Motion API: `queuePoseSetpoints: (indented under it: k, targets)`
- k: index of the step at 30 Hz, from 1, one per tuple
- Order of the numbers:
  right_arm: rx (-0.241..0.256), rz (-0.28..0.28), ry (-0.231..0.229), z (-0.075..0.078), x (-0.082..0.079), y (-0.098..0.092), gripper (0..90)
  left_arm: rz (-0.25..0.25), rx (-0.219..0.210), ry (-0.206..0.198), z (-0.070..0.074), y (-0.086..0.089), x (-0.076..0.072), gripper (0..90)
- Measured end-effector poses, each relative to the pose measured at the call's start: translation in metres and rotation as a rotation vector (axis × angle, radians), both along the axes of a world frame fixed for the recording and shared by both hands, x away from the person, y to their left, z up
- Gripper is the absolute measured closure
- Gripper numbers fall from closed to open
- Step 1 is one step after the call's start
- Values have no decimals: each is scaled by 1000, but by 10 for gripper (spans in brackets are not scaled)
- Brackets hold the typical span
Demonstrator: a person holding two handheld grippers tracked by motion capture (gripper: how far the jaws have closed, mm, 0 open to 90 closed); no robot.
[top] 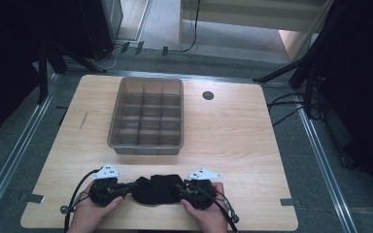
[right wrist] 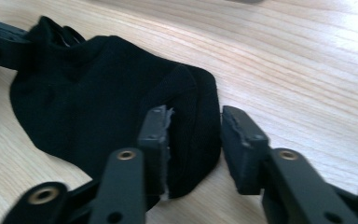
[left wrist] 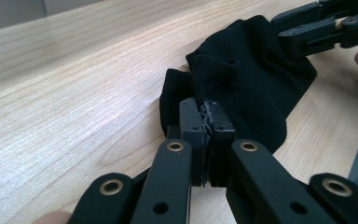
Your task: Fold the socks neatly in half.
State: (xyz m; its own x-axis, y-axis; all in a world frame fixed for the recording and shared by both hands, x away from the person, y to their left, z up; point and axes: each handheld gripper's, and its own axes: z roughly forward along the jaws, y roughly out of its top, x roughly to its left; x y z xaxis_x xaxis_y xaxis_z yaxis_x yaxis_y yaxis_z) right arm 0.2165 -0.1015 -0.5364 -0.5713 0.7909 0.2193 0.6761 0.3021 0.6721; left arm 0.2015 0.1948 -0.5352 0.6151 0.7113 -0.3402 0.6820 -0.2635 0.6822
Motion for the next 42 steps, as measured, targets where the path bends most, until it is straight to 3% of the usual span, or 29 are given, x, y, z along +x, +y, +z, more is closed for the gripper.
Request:
queuePoseSetpoints:
  k: [1, 4, 16, 22, 25, 30, 34, 38, 42]
  targets:
    - [-22, 12, -18, 1, 0, -1, 791, 1, -15, -3, 1, -1, -1, 893]
    - [-40, 4, -29, 3, 2, -4, 855, -10, -18, -6, 0, -4, -2, 893]
    - [-6, -24, -60, 15, 1, -20, 820, -14, -31, -10, 1, -6, -2, 890]
    - [44, -59, -41, 20, 1, -33, 761, -1, -34, 4, -2, -3, 0, 866]
    - [76, -57, 2, 15, 6, -33, 719, 3, -24, 3, -3, -3, 0, 874]
    - [84, -25, 52, 6, 7, -26, 697, -1, -25, 0, -3, -4, 0, 875]
    - [98, -23, 44, 8, 4, -24, 697, 3, -29, -1, -3, -3, 0, 876]
    - [93, -29, 67, 7, 4, -25, 717, 5, -28, -2, -2, -2, 0, 876]
    - [74, -14, 85, 4, 3, -22, 872, 5, -29, -3, -2, -2, 0, 877]
